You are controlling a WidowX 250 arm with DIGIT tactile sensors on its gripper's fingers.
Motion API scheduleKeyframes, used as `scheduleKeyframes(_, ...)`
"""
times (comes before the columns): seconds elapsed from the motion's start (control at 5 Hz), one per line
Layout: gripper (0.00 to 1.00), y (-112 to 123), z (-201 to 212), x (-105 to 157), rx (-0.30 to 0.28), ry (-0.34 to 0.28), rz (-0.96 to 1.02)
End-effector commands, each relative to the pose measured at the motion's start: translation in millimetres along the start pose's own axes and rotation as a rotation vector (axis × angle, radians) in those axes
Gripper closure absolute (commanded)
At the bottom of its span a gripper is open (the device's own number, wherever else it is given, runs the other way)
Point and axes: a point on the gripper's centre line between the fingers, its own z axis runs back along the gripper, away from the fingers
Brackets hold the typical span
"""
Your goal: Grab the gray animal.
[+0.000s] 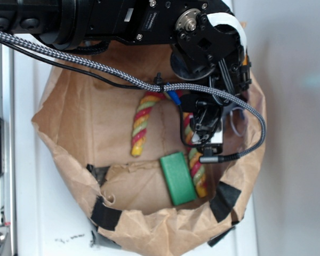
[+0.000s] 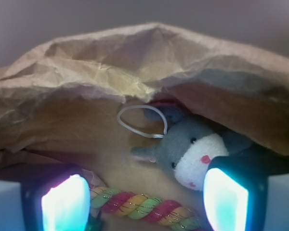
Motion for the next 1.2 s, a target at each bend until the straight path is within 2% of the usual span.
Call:
scheduleKeyframes(0.0, 0.0, 8.8, 14.0, 10.9, 0.021, -0.045, -0.029)
scheduleKeyframes(0.4, 0.0, 8.5, 21.1, -7.5, -0.043, -0.044, 0.089)
scheduleKeyframes(0.6, 0.0, 7.1, 31.2, -19.1, -0.04, -0.108, 0.144)
scheduleKeyframes(0.8, 0.0, 14.2, 25.9, -20.0, 0.059, -0.188, 0.237)
scheduleKeyframes(1.0, 0.0, 26.9, 12.5, -12.8, 0.13, -0.216, 0.281)
